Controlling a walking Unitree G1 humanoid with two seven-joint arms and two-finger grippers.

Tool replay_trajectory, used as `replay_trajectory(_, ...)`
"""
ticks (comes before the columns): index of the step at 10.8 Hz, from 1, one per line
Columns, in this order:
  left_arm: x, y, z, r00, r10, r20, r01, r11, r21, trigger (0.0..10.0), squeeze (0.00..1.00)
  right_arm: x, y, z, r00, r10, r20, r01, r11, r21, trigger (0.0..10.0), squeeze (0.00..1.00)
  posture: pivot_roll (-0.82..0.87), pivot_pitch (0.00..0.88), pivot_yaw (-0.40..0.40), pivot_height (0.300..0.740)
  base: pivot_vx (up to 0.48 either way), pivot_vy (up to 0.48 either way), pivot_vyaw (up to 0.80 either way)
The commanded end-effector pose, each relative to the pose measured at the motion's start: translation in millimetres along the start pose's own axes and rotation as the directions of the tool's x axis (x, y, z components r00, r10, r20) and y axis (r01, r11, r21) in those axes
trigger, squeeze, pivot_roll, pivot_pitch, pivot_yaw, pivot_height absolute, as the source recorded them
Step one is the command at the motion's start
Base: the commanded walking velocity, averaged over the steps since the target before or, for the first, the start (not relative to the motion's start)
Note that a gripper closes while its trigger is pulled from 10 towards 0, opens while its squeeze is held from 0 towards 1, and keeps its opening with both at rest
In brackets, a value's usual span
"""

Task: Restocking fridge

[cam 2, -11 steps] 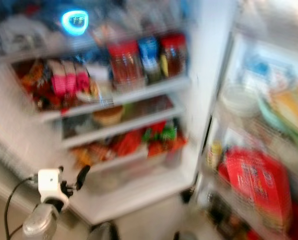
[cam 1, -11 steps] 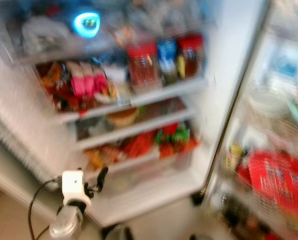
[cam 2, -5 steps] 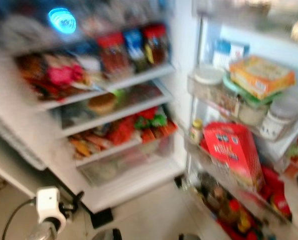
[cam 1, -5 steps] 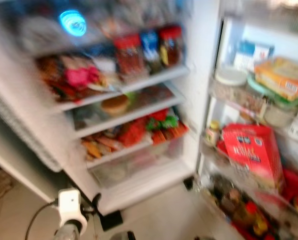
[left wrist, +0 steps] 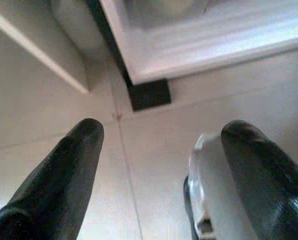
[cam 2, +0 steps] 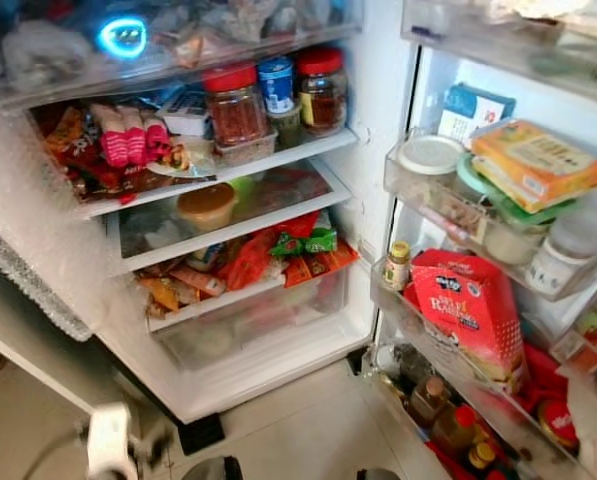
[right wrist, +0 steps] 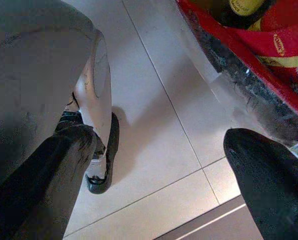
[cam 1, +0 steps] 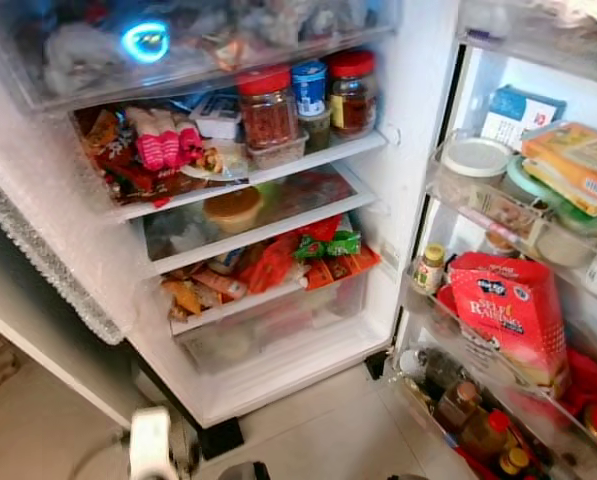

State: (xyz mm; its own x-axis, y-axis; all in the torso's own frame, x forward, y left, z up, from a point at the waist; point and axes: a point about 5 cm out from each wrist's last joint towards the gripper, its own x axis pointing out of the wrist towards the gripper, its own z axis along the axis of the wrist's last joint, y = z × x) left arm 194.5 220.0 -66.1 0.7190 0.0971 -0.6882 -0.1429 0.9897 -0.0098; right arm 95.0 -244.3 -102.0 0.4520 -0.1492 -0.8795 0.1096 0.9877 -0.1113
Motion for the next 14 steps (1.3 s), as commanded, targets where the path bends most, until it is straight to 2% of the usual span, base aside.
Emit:
replay_trajectory(1, -3.7, 8.9, -11.8, 0.998, 0.023, -0.058, -0.022, 0.999, 0.027, 10.0, 0.0, 0.3, 10.7, -4.0, 0.999, 0.049, -0.022, -0.05, 0.999, -0.021, 10.0, 0.0, -0.17, 0.0, 0.086, 0.64, 0.0, 0.469, 0.0)
replay_trajectory(4, -10.8, 24.5, -29.1, 0.989, 0.052, -0.139, -0.048, 0.998, 0.03, 10.0, 0.0, 0.0, 8.2, -5.0, 0.999, 0.041, -0.03, -0.042, 0.999, -0.031, 10.0, 0.0, -0.16, 0.0, 0.072, 0.64, 0.0, 0.47, 0.0)
replay_trajectory(6, -11.3, 26.5, -29.7, 0.988, 0.046, -0.145, -0.041, 0.998, 0.043, 10.0, 0.0, -0.2, 6.8, -5.0, 0.999, 0.043, -0.033, -0.044, 0.998, -0.04, 10.0, 0.0, -0.16, 0.0, 0.066, 0.64, 0.0, 0.48, 0.0)
replay_trajectory(8, -9.7, 19.2, -29.1, 0.99, 0.038, -0.137, -0.032, 0.998, 0.048, 10.0, 0.0, -0.1, 7.2, -5.1, 0.998, 0.044, -0.033, -0.045, 0.998, -0.037, 10.0, 0.0, -0.16, 0.0, 0.067, 0.64, 0.0, 0.48, 0.0)
replay_trajectory(14, -7.7, 18.2, -24.2, 0.992, 0.011, -0.128, -0.005, 0.999, 0.047, 10.0, 0.0, 0.0, 8.9, -5.2, 0.998, 0.052, -0.036, -0.053, 0.998, -0.038, 10.0, 0.0, -0.15, 0.0, 0.071, 0.64, 0.0, 0.479, 0.0)
